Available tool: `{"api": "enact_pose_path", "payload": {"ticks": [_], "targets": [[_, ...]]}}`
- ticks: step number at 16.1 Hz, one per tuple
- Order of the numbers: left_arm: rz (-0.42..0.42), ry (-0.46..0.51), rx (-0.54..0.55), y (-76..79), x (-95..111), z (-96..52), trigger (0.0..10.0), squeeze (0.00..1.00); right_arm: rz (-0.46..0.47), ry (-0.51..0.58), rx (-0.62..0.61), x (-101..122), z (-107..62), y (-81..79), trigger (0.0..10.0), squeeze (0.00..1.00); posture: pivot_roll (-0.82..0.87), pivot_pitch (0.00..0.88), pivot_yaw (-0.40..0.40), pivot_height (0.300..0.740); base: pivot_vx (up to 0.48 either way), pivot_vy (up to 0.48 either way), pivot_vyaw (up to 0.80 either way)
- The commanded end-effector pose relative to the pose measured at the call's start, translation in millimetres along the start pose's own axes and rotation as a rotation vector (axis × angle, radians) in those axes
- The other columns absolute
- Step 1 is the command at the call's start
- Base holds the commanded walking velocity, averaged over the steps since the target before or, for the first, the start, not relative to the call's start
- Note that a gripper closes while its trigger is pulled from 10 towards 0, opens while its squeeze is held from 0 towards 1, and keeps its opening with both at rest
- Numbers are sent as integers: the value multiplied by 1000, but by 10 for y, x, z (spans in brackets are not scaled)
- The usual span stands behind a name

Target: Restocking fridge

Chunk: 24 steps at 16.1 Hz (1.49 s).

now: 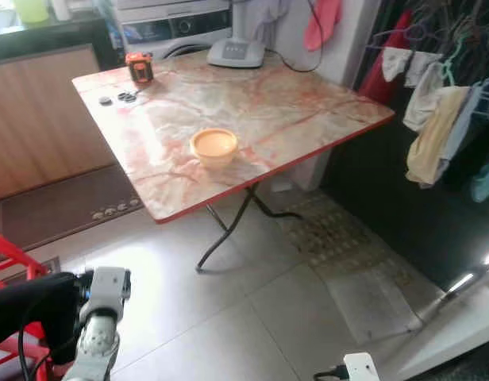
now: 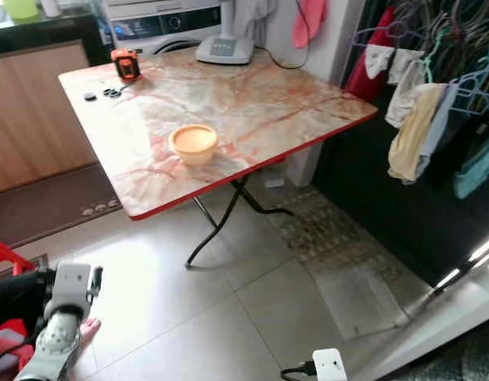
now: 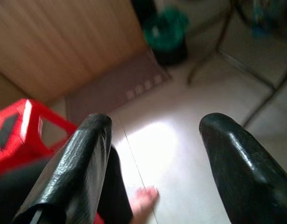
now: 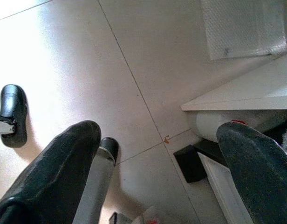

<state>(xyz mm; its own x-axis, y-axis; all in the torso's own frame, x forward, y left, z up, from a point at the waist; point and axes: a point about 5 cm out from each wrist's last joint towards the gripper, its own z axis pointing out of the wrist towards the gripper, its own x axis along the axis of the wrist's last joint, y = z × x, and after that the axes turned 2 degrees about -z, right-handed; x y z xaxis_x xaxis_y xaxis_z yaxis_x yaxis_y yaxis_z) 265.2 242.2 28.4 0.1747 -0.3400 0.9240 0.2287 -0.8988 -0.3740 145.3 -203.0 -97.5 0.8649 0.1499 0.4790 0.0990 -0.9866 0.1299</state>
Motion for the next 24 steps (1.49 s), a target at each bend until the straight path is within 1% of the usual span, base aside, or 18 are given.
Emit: {"api": "enact_pose_path", "payload": {"ticks": [1, 2, 3, 4, 6, 8, 9, 12, 13, 16, 19, 21, 22, 23, 24], "targets": [[72, 128, -3, 3, 185, 5, 10000, 0, 3, -9, -3, -24, -4, 19, 10000, 0, -81, 0, -17, 740, 0, 0, 0], [136, 230, -9, 12, 332, -19, 10000, 0, 1, -10, -2, -26, -5, 24, 10000, 0, -76, 0, -23, 740, 0, 0, 0], [147, 275, -14, 22, 415, -32, 10000, 0, -1, -11, -1, -28, -6, 26, 10000, 0, -76, 0, -24, 740, 0, 0, 0], [122, 373, -6, 44, 654, -60, 10000, 0, -5, -13, 1, -34, -8, 32, 10000, 0, -78, 0, -27, 740, 0, 0, 0], [60, 443, -8, 120, 906, -53, 10000, 0, -8, -13, 3, -36, -8, 37, 10000, 0, -77, 0, -29, 740, 0, 0, 0], [15, 495, -49, 276, 1137, -53, 10000, 0, -9, -11, 6, -35, -9, 34, 10000, 0, -86, 0, -27, 740, 0, 0, 0], [4, 501, -72, 349, 1196, -68, 10000, 0, -10, -11, 7, -36, -9, 32, 10000, 0, -89, 0, -26, 740, 0, 0, 0], [-9, 501, -115, 456, 1242, -91, 10000, 0, -4, -12, 14, -42, -9, 19, 10000, 0, -97, 0, -23, 740, 0, 0, 0], [-12, 496, -122, 466, 1253, -89, 10000, 0, -5, -14, 16, -43, -9, 17, 10000, 0, -94, 0, -24, 740, 244, 0, 0], [-20, 505, -126, 466, 1372, -22, 10000, 0, -13, -27, 21, -53, -8, 3, 10000, 0, -95, 0, -11, 740, 313, 0, 0], [-22, 515, -142, 496, 1414, -16, 10000, 0, -36, -28, 37, -52, -7, -15, 10000, 0, -91, 0, -12, 740, 350, 0, 0], [-28, 515, -145, 514, 1426, -25, 10000, 0, -60, -28, 44, -48, -7, -13, 10000, 0, -87, 0, -15, 740, 377, 0, 713], [-31, 515, -149, 525, 1428, -31, 10000, 0, -57, -31, 42, -52, -7, -11, 10000, 0, -87, 0, -15, 740, 386, 0, 800], [-45, 508, -156, 533, 1424, -29, 10000, 0, -15, -29, 32, -61, -8, -15, 10000, 0, -89, 0, -12, 740, 386, 0, 0], [-55, 505, -157, 535, 1435, -20, 10000, 0, -29, -28, 32, -56, -8, -17, 10000, 0, -87, 0, -11, 740, 382, 0, 0]]}}
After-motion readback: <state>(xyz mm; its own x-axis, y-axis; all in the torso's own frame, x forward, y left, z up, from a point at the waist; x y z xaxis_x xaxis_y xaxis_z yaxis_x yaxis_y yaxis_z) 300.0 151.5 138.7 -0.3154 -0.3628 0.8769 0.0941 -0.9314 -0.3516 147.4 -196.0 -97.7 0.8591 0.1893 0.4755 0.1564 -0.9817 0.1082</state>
